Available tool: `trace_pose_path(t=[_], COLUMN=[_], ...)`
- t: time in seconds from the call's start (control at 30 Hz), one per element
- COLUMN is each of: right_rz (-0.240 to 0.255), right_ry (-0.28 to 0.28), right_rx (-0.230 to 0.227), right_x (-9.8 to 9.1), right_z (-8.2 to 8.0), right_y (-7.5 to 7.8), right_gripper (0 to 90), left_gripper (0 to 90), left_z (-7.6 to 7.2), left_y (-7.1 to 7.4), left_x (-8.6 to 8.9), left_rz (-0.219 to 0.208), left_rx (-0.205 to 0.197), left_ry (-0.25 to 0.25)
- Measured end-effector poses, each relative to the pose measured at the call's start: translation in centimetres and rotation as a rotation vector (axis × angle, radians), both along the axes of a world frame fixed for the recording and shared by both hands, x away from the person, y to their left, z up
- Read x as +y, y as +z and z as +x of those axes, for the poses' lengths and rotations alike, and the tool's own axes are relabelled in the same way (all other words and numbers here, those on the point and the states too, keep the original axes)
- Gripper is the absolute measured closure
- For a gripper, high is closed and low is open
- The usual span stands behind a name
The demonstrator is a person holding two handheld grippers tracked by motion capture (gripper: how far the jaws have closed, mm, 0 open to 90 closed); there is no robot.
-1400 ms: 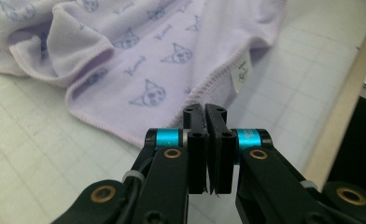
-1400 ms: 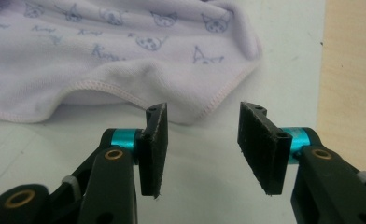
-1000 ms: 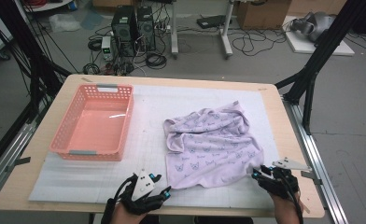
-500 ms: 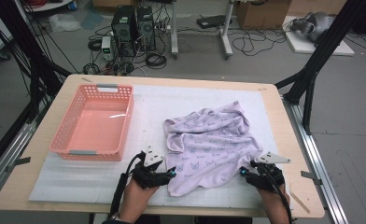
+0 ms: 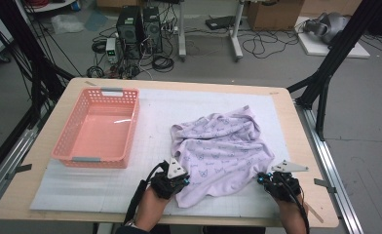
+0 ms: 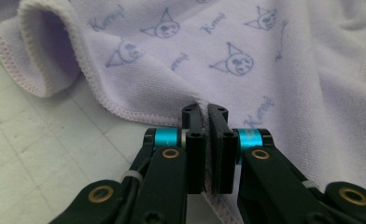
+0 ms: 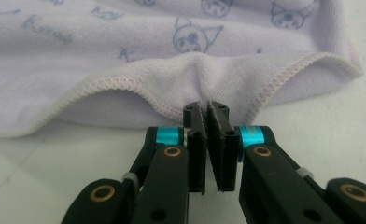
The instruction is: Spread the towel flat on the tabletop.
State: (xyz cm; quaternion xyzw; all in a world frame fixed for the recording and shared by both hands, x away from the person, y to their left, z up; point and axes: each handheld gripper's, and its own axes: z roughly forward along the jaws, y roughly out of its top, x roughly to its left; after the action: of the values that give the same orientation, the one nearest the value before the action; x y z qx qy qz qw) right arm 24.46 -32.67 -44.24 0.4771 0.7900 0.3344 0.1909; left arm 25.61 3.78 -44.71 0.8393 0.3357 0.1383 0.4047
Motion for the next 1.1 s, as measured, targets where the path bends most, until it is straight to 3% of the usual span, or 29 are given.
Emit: trace_pose_path(t=[0.07, 0.2, 0.37, 0.6, 0.7, 0.9, 1.1], right_rz=[0.002, 0.001, -0.002, 0.022, 0.030, 0.062, 0.045], right_ry=[0.016, 0.036, 0.058, 0.083, 0.104, 0.146, 0.188], right_rx=[0.013, 0.029, 0.045, 0.037, 0.032, 0.029, 0.057], right_x=[-0.4, -1.3, -2.2, -2.9, -3.0, -3.0, -2.7], right_z=[-0.6, -2.0, -3.8, -6.7, -7.9, -10.2, -12.3], right_y=[0.1, 0.3, 0.5, 1.3, 1.6, 2.0, 1.7], right_gripper=[85.8, 85.8, 86.0, 86.1, 86.1, 86.1, 83.7], left_gripper=[86.1, 86.0, 86.1, 86.1, 86.1, 86.1, 83.6], left_z=[-0.1, -0.6, -1.3, -2.7, -3.2, -4.3, -5.5], left_y=[0.1, 0.3, 0.9, 1.1, 1.3, 1.8, 1.0], left_x=[0.6, 2.1, 3.5, 5.5, 6.2, 7.4, 7.6], left_rz=[0.007, -0.018, -0.033, -0.052, -0.078, -0.085, -0.073], left_rx=[-0.004, -0.006, -0.007, 0.001, 0.006, 0.031, 0.061], left_ry=[0.012, 0.041, 0.038, 0.043, 0.049, 0.008, -0.034])
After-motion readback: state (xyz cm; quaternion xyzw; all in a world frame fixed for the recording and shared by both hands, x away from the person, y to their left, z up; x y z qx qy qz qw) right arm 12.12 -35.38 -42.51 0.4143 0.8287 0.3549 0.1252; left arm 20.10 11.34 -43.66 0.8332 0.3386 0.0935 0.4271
